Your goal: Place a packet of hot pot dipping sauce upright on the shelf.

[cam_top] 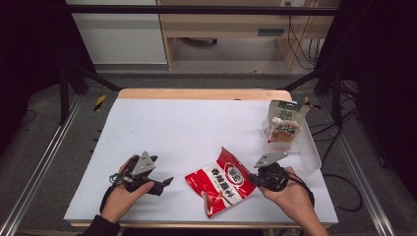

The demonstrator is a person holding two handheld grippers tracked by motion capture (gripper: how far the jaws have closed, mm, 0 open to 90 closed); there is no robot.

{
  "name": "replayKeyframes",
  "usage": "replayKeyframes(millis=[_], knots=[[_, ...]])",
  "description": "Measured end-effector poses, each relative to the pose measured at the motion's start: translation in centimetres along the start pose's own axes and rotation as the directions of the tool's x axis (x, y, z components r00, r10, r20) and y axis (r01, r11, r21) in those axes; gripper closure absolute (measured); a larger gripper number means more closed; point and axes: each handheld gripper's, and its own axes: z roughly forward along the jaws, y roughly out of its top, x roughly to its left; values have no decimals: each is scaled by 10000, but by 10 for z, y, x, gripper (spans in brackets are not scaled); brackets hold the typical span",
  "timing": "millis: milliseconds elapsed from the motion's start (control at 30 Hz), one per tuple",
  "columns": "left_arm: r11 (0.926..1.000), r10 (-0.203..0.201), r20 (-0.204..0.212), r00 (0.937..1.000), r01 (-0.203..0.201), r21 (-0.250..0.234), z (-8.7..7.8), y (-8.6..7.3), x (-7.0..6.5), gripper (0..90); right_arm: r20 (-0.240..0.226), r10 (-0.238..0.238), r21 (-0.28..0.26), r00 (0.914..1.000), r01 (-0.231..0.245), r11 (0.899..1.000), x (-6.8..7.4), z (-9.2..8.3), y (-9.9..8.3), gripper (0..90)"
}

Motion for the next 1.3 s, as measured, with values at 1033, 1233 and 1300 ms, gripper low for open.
replayKeyframes(millis=[1033, 1233, 1300], knots=[[9923, 1228, 736, 9897, -1211, -276, 19, 71, 2, 191, 448, -2506, -448, 9670, 2526, 9665, 17, 9, 89, 900], [9888, 1482, 678, 9866, -1465, -290, 21, 81, 5, 217, 468, -2896, -457, 9560, 2917, 9554, 24, 9, 100, 900], [9889, 1471, 668, 9869, -1454, -297, 23, 84, 8, 226, 520, -2943, -451, 9543, 2966, 9539, 26, 8, 103, 900]])
